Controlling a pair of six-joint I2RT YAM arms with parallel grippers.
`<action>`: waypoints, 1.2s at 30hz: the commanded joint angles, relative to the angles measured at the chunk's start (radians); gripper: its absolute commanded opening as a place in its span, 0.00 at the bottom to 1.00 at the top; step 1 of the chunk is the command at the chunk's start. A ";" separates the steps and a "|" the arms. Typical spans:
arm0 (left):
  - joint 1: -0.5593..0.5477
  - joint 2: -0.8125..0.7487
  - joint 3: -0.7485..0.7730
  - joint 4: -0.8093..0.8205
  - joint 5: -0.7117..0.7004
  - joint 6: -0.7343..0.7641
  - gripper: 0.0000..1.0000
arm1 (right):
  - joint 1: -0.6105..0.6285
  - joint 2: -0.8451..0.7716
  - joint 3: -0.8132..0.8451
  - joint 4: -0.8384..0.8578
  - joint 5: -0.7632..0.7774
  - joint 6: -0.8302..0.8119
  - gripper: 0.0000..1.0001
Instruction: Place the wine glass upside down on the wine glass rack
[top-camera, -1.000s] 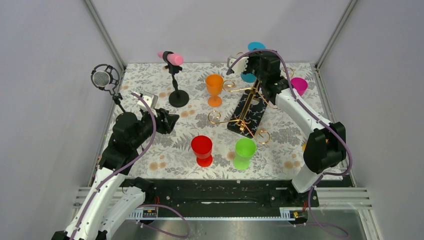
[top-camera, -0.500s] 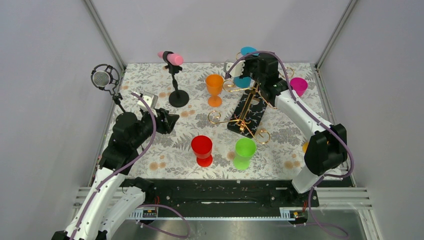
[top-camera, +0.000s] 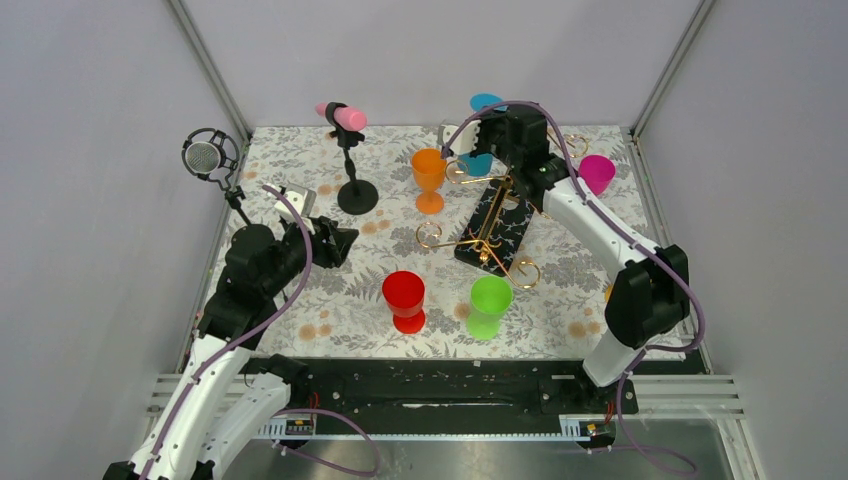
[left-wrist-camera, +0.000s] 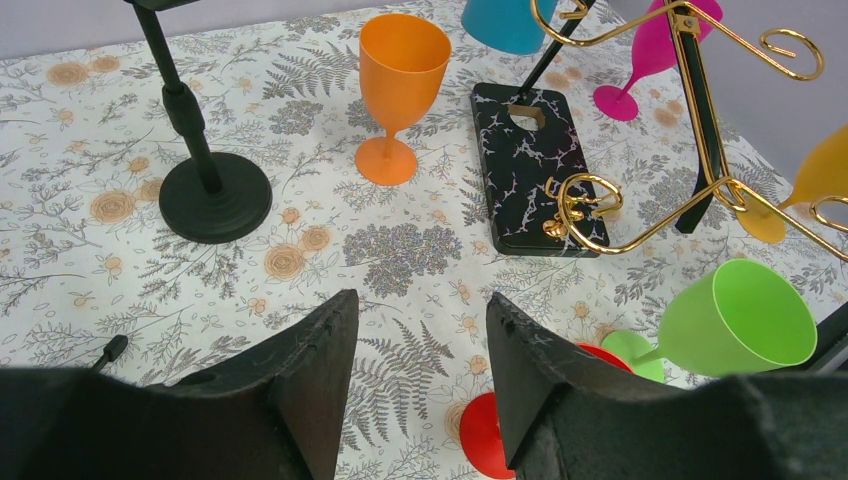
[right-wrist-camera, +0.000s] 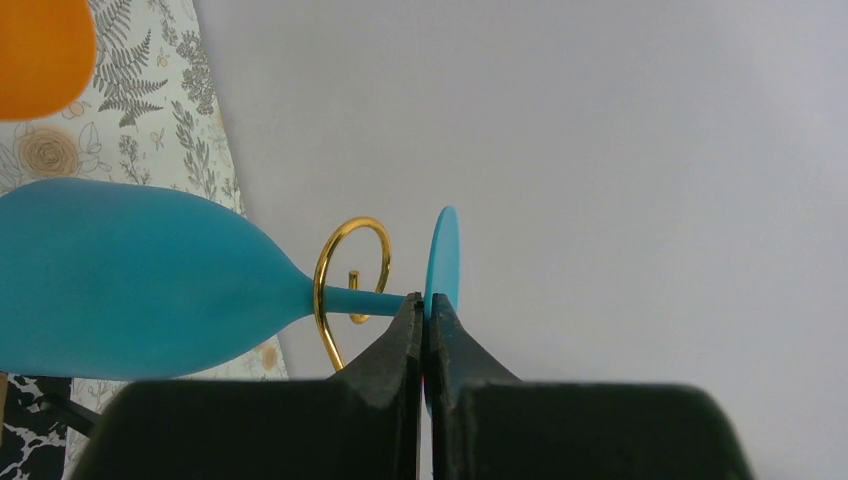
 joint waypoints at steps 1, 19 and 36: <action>0.000 0.000 0.004 0.031 -0.002 0.007 0.51 | 0.027 0.020 0.072 0.018 -0.013 -0.013 0.00; 0.000 -0.002 0.003 0.030 -0.005 0.007 0.51 | 0.037 0.154 0.225 0.079 0.116 0.028 0.00; 0.000 -0.007 0.001 0.031 0.001 0.005 0.51 | 0.026 0.164 0.210 0.047 0.230 0.072 0.05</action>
